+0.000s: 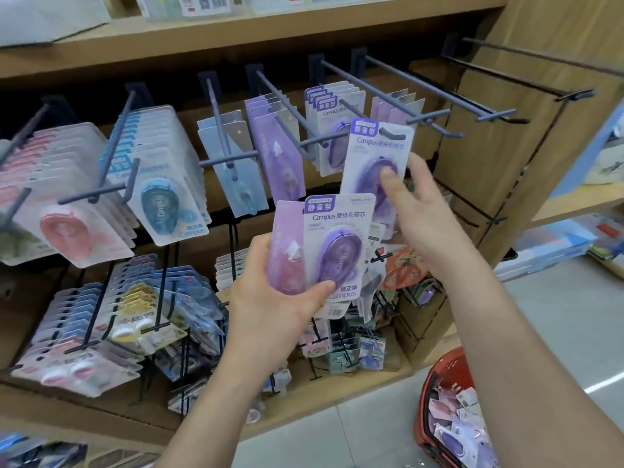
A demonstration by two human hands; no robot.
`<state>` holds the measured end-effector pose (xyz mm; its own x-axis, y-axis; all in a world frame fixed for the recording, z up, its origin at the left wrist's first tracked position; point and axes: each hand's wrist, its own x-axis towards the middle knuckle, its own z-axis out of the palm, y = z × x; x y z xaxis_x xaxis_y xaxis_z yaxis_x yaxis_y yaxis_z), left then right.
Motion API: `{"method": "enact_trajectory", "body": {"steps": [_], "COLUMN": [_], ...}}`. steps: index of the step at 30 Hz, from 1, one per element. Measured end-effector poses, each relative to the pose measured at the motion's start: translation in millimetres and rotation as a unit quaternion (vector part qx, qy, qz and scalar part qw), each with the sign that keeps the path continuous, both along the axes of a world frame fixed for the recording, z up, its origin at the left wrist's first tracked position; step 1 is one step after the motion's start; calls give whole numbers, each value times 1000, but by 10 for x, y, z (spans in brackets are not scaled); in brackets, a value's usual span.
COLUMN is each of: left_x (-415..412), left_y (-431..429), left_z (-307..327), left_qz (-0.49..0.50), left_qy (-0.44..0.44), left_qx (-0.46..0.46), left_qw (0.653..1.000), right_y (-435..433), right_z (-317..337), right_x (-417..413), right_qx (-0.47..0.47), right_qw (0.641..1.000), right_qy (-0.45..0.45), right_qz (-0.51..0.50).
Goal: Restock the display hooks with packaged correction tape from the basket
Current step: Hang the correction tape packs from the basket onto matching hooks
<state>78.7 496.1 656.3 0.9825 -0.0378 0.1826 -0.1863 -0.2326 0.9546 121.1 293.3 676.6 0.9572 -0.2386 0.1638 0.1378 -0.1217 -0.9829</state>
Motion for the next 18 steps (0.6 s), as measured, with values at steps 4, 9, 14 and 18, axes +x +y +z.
{"method": "enact_trajectory", "body": {"steps": [4,9,14,18], "left_x": [27,13,55,78], "left_y": [-40,-88,-109,-167], "left_z": [20,10,-32,-41], "left_qz": [-4,-23,-12,-7], "left_qy": [11,35,55,80], "left_qx": [-70,-144,-177,-218], "left_qw": [997,989,983,973], "right_y": [-35,-7,-46,85], "right_z": [-99,-9,-44,-134], "right_x": [135,440,28,-387], "right_qx": [-10,-113,-210,99], "right_qw": [998,978,964,979], "right_qy": [42,22,52,84], "right_qz": [-39,-173,-153,156]}}
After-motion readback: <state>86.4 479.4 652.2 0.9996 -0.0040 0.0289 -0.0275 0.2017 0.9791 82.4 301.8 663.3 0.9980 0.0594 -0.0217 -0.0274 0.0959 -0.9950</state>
